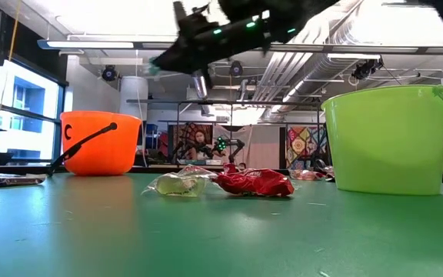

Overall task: Sort candy by brand, put in halloween buckets
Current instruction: Put the blue gummy into the orange bucket, then put the orange gummy into the orange bucket

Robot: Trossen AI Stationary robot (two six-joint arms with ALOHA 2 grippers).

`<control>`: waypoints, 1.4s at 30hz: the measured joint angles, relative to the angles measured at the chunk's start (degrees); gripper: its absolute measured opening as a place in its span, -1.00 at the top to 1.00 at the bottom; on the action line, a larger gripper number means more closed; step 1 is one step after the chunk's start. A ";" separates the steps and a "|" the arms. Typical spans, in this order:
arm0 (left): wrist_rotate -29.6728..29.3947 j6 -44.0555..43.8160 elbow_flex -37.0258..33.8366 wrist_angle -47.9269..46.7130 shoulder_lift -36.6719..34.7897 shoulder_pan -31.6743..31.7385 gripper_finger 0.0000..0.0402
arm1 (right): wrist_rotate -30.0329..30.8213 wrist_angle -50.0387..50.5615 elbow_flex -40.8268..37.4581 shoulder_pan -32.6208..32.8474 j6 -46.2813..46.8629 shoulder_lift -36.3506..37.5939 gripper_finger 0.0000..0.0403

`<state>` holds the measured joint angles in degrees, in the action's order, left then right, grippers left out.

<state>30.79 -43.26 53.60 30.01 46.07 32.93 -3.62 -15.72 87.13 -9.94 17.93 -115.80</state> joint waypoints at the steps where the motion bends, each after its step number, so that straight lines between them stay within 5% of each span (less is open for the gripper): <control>1: -0.03 0.00 0.00 -0.48 0.06 0.00 0.27 | -0.06 0.02 2.91 -0.38 0.01 -2.17 1.00; 15: -0.01 -0.07 -0.02 -1.66 0.52 0.02 0.27 | -0.71 2.04 35.78 -6.33 0.11 -26.67 0.98; 22: 0.10 -0.19 -0.02 -1.74 0.52 0.02 0.27 | 0.09 4.37 46.91 -6.64 5.49 -34.78 0.81; 34: 0.30 -0.18 -0.04 -1.83 0.52 0.00 0.27 | -4.01 5.90 47.15 -7.51 10.15 -35.03 -0.16; 42: 0.33 -0.14 -0.04 -1.89 0.52 0.00 0.27 | -10.72 18.21 47.74 -10.68 3.64 -29.34 -0.26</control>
<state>31.11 -43.40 53.56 28.12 46.59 32.93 -14.34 2.49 134.86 -20.63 21.57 -145.13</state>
